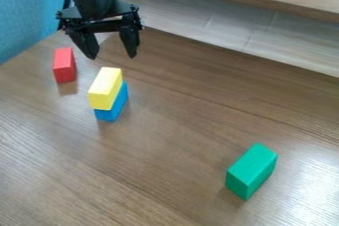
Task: Put the Yellow block above the blue block and put it to the left of the table
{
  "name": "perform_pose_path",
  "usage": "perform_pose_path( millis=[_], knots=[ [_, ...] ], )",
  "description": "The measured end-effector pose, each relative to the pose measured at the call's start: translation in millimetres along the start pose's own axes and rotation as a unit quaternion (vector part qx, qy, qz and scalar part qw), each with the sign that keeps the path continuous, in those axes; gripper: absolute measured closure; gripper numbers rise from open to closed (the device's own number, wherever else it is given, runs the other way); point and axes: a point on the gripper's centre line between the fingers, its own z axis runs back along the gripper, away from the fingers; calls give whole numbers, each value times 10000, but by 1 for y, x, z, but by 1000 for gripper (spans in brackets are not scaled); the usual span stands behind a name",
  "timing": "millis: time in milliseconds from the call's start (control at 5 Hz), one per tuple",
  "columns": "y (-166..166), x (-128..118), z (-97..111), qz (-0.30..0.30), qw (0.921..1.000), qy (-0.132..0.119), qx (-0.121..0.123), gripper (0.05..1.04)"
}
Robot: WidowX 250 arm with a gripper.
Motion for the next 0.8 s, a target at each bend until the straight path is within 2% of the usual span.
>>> perform_pose_path(
  millis=[400, 800],
  knots=[
    [1, -4, -7, 7, 9999, 165, -23, 84],
    [8, 2, -3, 117, 9999, 127, -13, 84]
  ],
)
